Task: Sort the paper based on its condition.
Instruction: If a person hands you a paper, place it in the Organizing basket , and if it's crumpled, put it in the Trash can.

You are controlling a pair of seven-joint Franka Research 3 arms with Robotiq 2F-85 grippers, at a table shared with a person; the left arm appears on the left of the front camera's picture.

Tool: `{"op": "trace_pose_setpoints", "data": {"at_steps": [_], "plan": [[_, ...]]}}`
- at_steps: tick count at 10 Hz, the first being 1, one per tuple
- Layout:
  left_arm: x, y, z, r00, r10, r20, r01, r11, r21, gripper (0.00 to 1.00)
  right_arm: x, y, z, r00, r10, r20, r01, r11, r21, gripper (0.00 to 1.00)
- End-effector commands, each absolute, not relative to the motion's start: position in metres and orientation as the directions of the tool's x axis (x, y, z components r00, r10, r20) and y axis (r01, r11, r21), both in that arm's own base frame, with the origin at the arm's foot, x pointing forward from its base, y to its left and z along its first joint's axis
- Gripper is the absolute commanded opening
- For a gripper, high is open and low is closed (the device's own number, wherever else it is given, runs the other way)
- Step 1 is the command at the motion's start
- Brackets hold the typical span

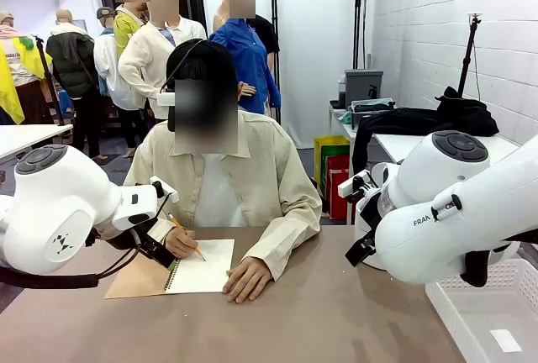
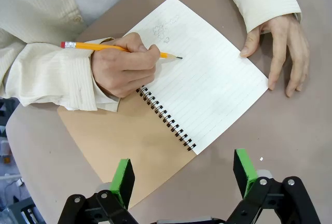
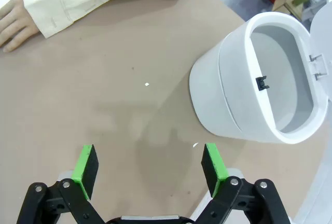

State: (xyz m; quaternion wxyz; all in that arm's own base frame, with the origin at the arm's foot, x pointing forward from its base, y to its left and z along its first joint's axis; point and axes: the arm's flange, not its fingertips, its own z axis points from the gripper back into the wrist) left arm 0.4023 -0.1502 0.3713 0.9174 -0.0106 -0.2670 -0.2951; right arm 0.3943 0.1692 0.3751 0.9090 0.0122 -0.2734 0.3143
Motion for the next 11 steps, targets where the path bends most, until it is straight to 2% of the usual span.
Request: {"op": "trace_pose_setpoints", "data": {"at_steps": [1,10,11], "plan": [[0.402,-0.15,0.371,0.683,-0.535,0.496,0.547,0.826,0.138,1.0,0.394,0.169,0.375,0.653,0.564,0.505,-0.578,0.802,-0.15,1.0],[0.4,-0.148,0.381,0.685,-0.542,0.488,0.566,0.817,0.113,1.0,0.394,0.169,0.375,0.653,0.565,0.505,-0.578,0.802,-0.15,1.0],[0.399,-0.144,0.389,0.683,-0.547,0.483,0.583,0.807,0.09,1.0,0.394,0.163,0.382,0.633,0.576,0.518,-0.564,0.801,-0.202,1.0]]}}
